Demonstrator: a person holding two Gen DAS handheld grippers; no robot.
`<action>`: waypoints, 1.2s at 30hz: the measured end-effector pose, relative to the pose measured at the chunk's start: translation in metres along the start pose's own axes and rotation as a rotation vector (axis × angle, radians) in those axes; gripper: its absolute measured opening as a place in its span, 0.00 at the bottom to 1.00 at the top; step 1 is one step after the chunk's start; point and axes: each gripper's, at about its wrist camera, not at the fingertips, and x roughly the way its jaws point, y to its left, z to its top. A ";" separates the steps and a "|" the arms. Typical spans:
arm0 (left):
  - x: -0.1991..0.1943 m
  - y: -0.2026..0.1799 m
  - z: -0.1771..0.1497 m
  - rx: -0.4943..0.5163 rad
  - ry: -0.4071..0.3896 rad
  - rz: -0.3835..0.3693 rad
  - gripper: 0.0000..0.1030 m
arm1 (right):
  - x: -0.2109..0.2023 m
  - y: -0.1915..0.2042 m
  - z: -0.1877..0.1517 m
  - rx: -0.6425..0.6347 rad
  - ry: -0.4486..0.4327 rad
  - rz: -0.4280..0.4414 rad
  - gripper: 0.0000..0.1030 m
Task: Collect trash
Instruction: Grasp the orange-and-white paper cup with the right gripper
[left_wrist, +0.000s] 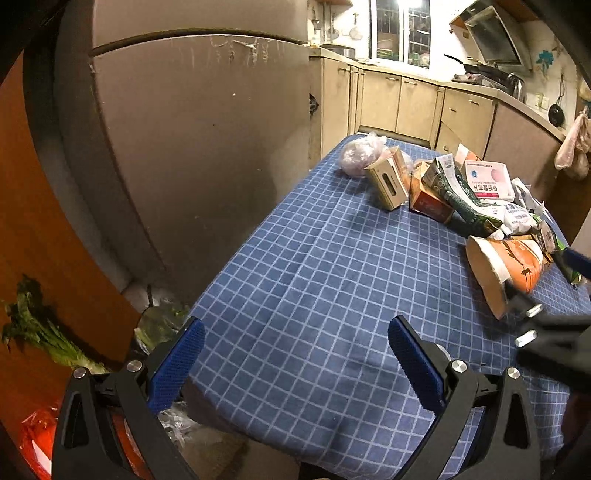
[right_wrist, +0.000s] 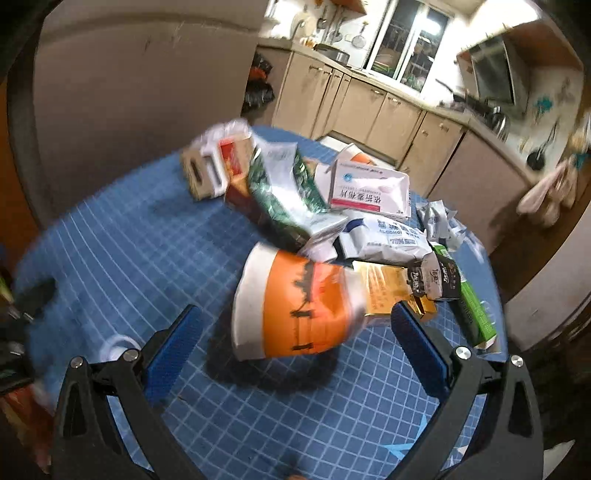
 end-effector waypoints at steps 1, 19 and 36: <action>0.001 0.000 0.000 0.002 -0.003 -0.002 0.97 | 0.004 0.007 -0.002 -0.038 0.000 -0.069 0.95; 0.025 -0.014 -0.001 0.020 0.079 -0.202 0.87 | -0.073 -0.023 -0.058 -0.007 -0.194 -0.248 0.02; 0.023 -0.158 0.027 0.267 0.042 -0.543 0.88 | -0.090 -0.101 -0.122 0.256 -0.074 -0.253 0.02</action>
